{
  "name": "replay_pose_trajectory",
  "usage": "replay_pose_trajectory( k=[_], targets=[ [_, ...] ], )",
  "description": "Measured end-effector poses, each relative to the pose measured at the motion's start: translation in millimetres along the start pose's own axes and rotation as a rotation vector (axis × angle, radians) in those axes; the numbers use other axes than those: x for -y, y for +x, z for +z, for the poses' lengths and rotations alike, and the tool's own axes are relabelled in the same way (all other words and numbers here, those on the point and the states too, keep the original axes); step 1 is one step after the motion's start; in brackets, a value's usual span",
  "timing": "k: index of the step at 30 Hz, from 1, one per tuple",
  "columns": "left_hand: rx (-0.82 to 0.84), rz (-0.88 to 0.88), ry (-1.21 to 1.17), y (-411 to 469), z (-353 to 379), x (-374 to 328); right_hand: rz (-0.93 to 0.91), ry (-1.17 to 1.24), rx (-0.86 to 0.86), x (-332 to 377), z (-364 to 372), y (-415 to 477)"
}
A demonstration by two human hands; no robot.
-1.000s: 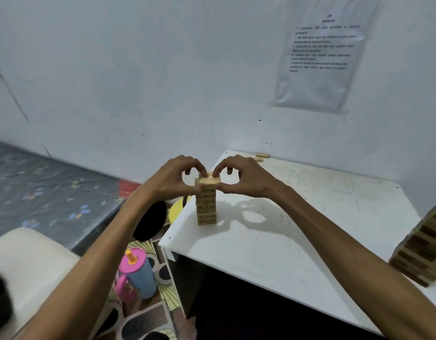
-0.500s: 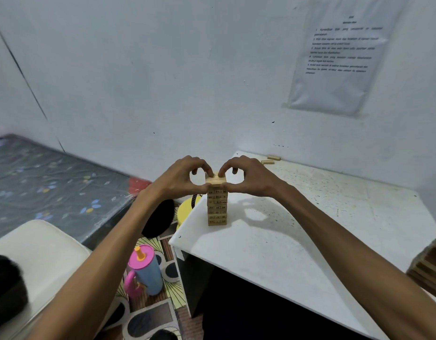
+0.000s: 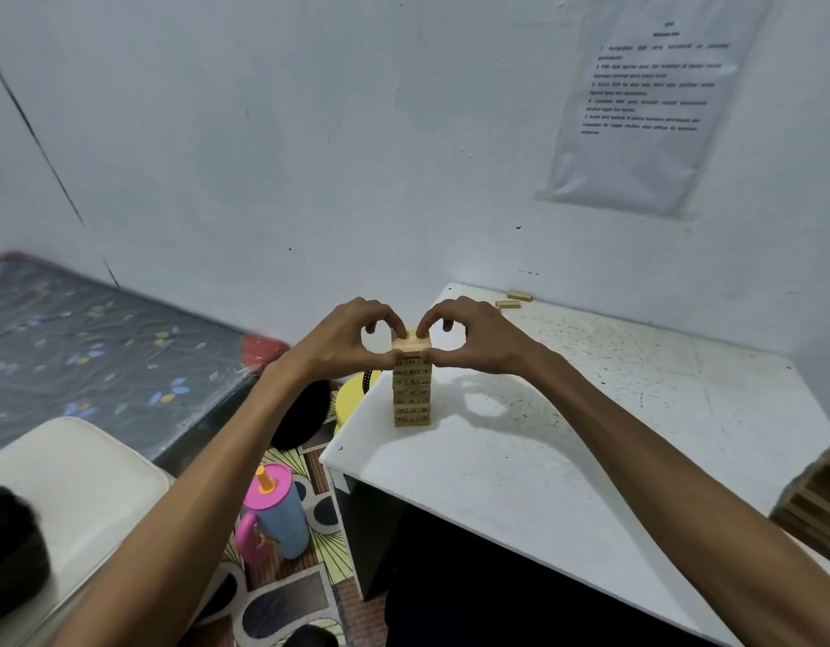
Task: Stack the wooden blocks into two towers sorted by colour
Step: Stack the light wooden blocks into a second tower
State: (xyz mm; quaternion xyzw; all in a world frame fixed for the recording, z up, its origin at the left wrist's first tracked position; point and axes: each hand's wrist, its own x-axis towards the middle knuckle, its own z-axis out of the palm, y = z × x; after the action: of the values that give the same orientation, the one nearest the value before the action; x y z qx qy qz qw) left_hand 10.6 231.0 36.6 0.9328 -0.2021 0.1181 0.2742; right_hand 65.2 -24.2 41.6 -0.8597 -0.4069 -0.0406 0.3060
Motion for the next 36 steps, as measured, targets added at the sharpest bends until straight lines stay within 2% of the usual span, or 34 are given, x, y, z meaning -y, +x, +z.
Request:
replay_pose_trajectory(
  k=[21,36],
  targets=[
    [0.025,-0.025,-0.024,-2.6,1.0,0.7,0.025,0.044,0.031,-3.6,3.0,-1.1],
    [-0.003,-0.109,-0.195,-7.7,4.6,4.5,0.042,0.129,0.037,-9.2,7.2,-1.5]
  ],
)
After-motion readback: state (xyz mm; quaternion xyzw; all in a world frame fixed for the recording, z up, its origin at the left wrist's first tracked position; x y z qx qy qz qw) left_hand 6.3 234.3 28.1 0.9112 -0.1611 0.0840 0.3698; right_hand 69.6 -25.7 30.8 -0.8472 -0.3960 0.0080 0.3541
